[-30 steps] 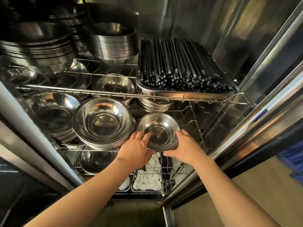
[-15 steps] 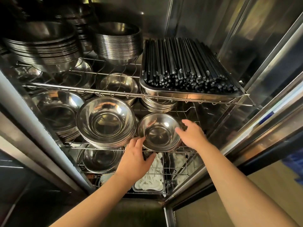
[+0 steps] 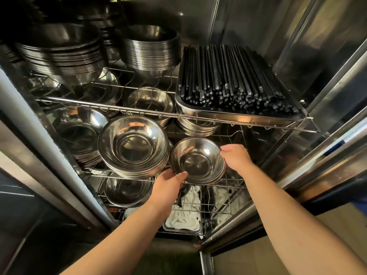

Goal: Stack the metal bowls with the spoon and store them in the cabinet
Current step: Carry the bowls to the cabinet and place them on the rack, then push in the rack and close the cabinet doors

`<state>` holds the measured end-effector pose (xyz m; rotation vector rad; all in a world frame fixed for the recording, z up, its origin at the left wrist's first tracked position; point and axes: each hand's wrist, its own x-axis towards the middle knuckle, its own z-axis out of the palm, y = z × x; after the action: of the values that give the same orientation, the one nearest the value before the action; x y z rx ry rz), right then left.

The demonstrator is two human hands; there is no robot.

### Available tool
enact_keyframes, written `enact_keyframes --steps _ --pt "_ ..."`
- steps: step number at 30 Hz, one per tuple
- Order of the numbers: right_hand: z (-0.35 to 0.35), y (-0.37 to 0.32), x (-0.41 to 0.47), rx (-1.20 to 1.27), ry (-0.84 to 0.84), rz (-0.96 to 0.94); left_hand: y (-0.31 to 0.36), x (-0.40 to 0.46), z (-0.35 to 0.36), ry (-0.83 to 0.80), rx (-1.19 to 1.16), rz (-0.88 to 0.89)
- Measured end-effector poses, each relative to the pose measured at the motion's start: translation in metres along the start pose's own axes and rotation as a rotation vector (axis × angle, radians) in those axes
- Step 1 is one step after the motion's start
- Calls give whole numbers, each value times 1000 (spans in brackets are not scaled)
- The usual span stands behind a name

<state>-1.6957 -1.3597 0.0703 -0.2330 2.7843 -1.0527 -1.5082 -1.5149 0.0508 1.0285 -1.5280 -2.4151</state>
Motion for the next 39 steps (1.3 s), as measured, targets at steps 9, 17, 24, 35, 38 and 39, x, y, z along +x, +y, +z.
enact_keyframes --steps 9,17,24,35,38,39 --pt "1 3 -9 9 31 85 4 -2 -4 -30 -19 26" --pt "2 3 -19 -18 2 50 18 -5 -15 -103 266 60" --pt "8 8 -46 -253 -10 1 17 -2 -37 -175 1156 514" --pt "-10 17 -128 -448 0 -80 -2 -19 -51 -213 1768 736" --pt "-23 19 -161 -495 75 -150 3 -33 -41 -289 1772 778" --pt "-28 23 -175 -500 102 -162 4 -41 -35 -314 1777 794"
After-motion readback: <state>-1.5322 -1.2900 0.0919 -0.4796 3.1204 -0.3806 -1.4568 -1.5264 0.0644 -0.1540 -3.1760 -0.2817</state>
